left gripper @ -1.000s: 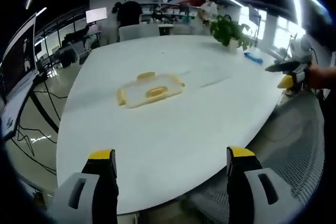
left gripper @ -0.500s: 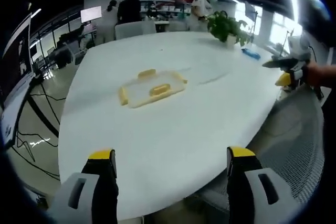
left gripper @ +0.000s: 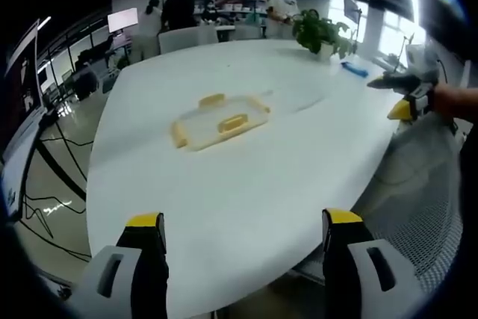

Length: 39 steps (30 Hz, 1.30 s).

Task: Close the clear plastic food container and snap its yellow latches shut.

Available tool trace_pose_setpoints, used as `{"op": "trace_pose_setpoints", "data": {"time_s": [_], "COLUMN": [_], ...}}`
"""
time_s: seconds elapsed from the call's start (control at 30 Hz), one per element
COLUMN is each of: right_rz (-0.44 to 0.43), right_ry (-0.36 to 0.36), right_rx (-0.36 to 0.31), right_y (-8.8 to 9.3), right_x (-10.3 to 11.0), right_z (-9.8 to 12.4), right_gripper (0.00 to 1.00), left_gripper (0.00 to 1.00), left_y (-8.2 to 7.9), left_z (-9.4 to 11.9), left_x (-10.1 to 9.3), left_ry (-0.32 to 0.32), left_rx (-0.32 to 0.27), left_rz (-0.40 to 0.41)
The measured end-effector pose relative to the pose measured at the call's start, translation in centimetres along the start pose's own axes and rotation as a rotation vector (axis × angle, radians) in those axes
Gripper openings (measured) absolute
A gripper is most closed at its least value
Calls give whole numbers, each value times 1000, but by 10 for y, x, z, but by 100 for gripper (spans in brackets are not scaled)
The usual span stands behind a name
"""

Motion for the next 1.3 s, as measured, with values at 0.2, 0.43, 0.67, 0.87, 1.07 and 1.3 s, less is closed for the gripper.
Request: {"op": "trace_pose_setpoints", "data": {"time_s": [0.2, 0.43, 0.67, 0.87, 1.07, 1.3], "right_rz": [33, 121, 109, 125, 115, 93], "right_ry": [-5, 22, 3, -3, -4, 15], "right_rx": [5, 24, 19, 24, 22, 12], "right_y": [-5, -14, -23, -25, -26, -30], "right_x": [7, 10, 12, 17, 16, 7], "right_z": [-11, -21, -30, -38, -42, -47], "right_gripper": [100, 100, 100, 100, 100, 100], "left_gripper": [84, 84, 84, 84, 81, 83], "left_y": [4, 10, 13, 15, 16, 19], "left_z": [-2, -7, -8, -11, -13, -13], "left_x": [8, 17, 24, 29, 34, 41], "left_ry": [4, 1, -2, -2, 3, 0], "left_rx": [0, 5, 10, 15, 21, 31], "left_rz": [-3, 4, 3, 10, 4, -11]}}
Point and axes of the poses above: the point that each gripper's makers call its tool centre point, and the gripper's own axes: z roughly backward along the fingers, x roughly to its left, y roughly out of its underside, the point moved 8 cm from there along z, roughly backward along the fingers, and after that the axes turned 14 degrees about -z, right-handed, at the moved point
